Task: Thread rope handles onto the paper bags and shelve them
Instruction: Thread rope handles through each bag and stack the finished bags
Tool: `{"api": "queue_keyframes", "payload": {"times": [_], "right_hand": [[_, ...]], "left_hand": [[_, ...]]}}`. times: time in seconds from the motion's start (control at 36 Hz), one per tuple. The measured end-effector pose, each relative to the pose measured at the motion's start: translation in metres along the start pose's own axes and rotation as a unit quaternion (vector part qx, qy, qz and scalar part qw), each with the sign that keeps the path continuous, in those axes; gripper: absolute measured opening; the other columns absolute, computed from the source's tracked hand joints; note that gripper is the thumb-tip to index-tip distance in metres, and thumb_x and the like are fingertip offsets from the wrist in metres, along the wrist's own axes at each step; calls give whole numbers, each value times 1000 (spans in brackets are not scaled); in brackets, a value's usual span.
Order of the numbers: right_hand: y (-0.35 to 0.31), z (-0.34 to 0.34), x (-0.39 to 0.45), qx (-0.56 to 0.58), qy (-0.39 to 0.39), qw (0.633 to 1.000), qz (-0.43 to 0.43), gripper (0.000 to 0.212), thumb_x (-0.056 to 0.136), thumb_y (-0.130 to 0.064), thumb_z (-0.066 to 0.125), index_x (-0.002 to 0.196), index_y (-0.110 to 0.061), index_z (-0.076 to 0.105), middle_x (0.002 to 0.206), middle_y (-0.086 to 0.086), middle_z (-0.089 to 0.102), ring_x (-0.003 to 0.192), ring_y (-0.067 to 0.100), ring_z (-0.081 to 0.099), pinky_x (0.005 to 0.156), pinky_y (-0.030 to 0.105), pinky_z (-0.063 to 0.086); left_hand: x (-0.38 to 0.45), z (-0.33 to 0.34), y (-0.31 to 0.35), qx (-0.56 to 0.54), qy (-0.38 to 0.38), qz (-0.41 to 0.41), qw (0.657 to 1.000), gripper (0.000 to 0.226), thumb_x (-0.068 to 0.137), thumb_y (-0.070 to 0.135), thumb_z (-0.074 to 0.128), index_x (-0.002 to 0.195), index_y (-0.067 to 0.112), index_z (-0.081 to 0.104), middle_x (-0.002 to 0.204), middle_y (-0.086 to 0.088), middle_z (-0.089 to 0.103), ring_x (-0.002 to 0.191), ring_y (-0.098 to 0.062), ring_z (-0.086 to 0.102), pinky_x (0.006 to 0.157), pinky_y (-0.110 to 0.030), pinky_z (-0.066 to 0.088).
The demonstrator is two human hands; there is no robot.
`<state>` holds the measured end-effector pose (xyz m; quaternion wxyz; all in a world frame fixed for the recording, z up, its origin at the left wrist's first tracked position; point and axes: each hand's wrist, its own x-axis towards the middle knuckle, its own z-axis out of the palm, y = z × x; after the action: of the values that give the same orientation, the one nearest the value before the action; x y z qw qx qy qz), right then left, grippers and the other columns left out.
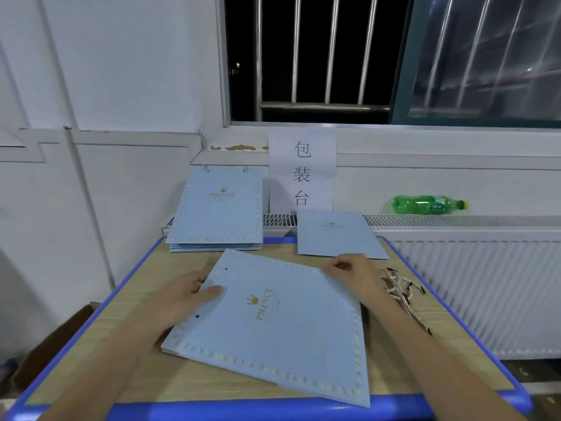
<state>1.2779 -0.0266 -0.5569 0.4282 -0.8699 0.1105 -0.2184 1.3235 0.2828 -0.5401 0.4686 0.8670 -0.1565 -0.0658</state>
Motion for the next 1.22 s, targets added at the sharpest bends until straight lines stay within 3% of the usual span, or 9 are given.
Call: {"api": "queue_keyframes", "payload": {"times": [0.17,0.28,0.47,0.58,0.75,0.94,1.06,1.17,1.22], "right_hand": [[4,-2,-5,-141,-34,984,-100,20,87,-17,66,71,-7,72,67,7,66,69,25,60,64,29,42],[9,-14,-5,-98,-2,993,-67,17,90,-4,56,92,-6,73,86,-2,64,82,12,56,67,11,39],[24,-23,-10,-124,-8,992,-23,26,92,-3,47,97,-10,72,95,-2,68,80,10,57,69,19,39],[29,-21,-9,-166,-25,984,-55,20,93,-20,54,97,-14,73,96,-3,68,91,14,60,79,28,45],[26,-9,-6,-308,-31,945,-101,30,98,-27,44,121,-31,64,109,1,62,108,21,54,91,37,44],[20,-2,1,-327,-7,940,-92,24,97,-19,48,109,-14,68,110,4,62,102,23,58,82,33,48],[19,3,2,-344,8,935,-84,23,97,-18,45,103,-11,66,107,4,63,99,23,59,77,32,47],[13,3,3,-206,63,972,-98,13,95,-9,50,97,-4,61,88,10,67,82,26,64,68,33,48],[1,4,1,-87,106,985,-106,7,93,-6,54,91,-7,60,76,6,67,69,13,65,62,18,47]], "left_hand": [[4,7,-10,332,95,47,937,40,92,51,49,99,13,60,83,2,57,67,-7,49,51,-16,29],[4,6,-18,314,113,53,941,45,91,50,51,96,6,61,78,-3,55,65,-11,47,51,-19,27],[-4,-6,-28,281,143,27,949,43,93,46,50,121,13,55,100,-6,62,86,-21,58,67,-27,40],[-9,-9,-29,248,142,24,958,39,92,42,54,120,16,55,80,-1,58,62,-12,56,55,-23,37],[-13,-5,-26,237,119,12,964,30,89,43,59,104,17,56,104,3,44,60,-10,58,51,-16,39],[-15,-1,-19,201,105,-15,974,16,93,31,55,96,17,47,69,5,48,58,-8,47,48,-23,27],[-16,-1,-13,220,107,-23,969,22,93,39,52,97,18,47,71,4,52,60,-8,49,51,-22,32],[-12,-3,-12,255,91,-36,962,40,88,55,53,101,17,50,78,5,54,64,-9,51,58,-23,38],[-8,-3,-11,237,84,-39,967,39,88,52,56,100,15,50,76,6,53,63,-7,50,54,-22,35]]}}
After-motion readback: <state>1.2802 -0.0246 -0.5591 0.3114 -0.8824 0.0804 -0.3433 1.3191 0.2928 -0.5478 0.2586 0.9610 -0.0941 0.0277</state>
